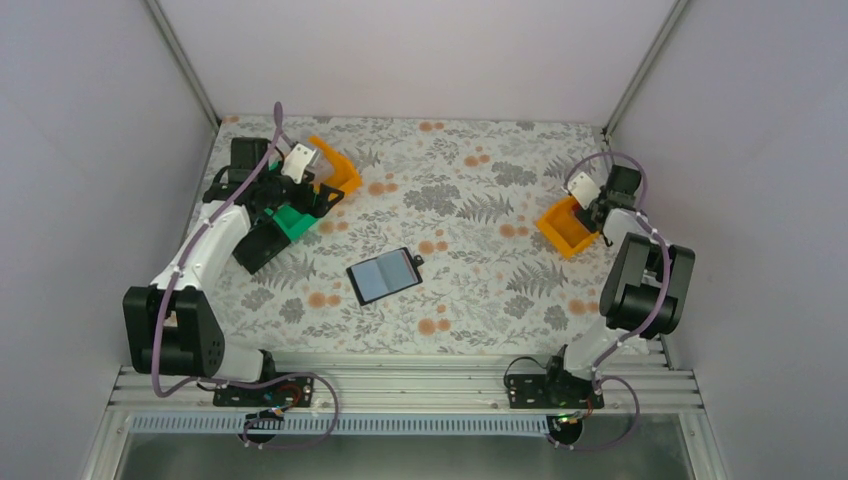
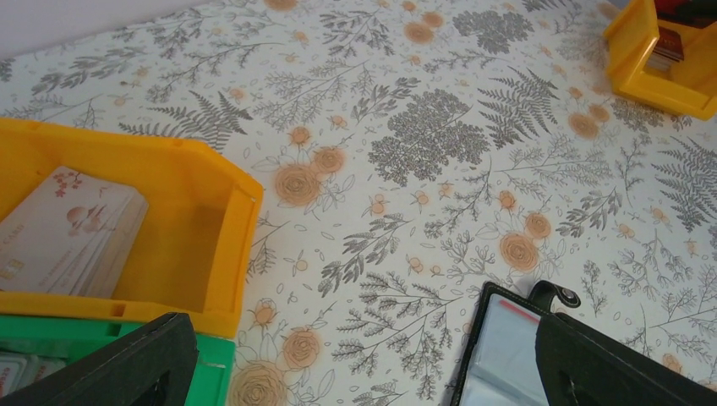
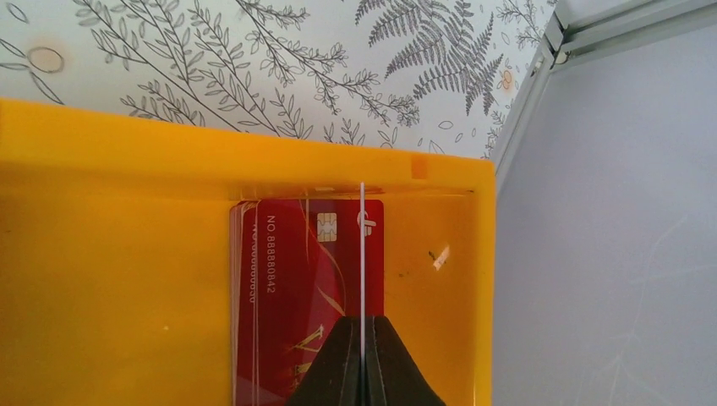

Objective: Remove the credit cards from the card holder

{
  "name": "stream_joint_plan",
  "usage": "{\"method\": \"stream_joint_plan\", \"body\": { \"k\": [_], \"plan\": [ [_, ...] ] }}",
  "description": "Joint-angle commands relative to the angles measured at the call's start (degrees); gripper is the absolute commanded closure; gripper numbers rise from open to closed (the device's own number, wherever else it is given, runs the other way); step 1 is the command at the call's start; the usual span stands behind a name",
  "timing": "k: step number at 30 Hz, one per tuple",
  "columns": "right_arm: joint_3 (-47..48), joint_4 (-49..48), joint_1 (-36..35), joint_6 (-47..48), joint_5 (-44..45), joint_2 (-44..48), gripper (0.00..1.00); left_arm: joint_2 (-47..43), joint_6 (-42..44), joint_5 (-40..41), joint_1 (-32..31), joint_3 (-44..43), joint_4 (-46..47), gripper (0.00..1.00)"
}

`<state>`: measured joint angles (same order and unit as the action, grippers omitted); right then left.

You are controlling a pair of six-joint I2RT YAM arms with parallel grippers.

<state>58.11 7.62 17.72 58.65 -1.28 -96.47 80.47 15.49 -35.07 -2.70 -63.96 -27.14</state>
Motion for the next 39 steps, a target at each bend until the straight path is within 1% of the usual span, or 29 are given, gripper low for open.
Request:
{"method": "stream_joint_plan", "body": {
  "k": [1,6,8,10,12,16,24,25,26,32,36,39],
  "plan": [
    [2.1,-2.8,0.2,2.8,1.3,-2.3,0.96,1.2,1.3,-1.5,0.0,-2.4,-0.6,0.00],
    [3.0,-4.1,0.2,2.7,2.9,-4.7,0.96,2.1,1.4,-1.4,0.0,-2.7,-0.6,0.00],
    [3.1,-4.3,0.1,2.9,2.7,-4.9,0.93,2.5,1.2,-1.5,-0.1,-2.8,-0.6,0.00],
    [2.8,-4.6,0.0,3.3,3.1,-5.0,0.88,2.8,1.2,-1.6,0.0,-2.9,-0.7,0.00],
    [2.3,-4.6,0.0,3.9,3.1,-5.0,0.78,2.9,1.2,-1.8,0.0,-3.0,-0.6,0.00],
    [1.4,-5.1,-0.1,4.5,3.5,-4.9,0.51,2.9,1.3,-2.0,-0.1,-3.0,-0.7,0.00],
    [1.5,-5.1,-0.1,3.9,3.3,-3.2,0.11,2.6,1.6,-2.9,0.0,-3.1,-1.3,0.00],
    [1.4,-4.9,-0.1,4.1,3.1,-3.1,0.03,2.5,1.8,-2.9,0.0,-3.0,-1.3,0.00],
    [1.4,-4.8,-0.1,4.1,3.1,-3.0,0.01,2.5,1.8,-2.9,0.0,-3.1,-1.3,0.00],
    [3.1,-5.2,-0.2,0.8,1.2,-0.9,0.01,1.7,2.1,-2.7,0.0,-3.0,-1.6,0.00],
    [5.2,-3.2,-0.3,-1.9,-3.2,1.6,0.01,0.4,3.1,-2.2,0.0,-3.4,-2.7,0.00],
    [5.4,-3.6,-0.4,-3.3,-5.0,4.7,0.01,-1.1,5.1,-2.6,0.0,-3.4,-3.9,0.00]
  ]
}}
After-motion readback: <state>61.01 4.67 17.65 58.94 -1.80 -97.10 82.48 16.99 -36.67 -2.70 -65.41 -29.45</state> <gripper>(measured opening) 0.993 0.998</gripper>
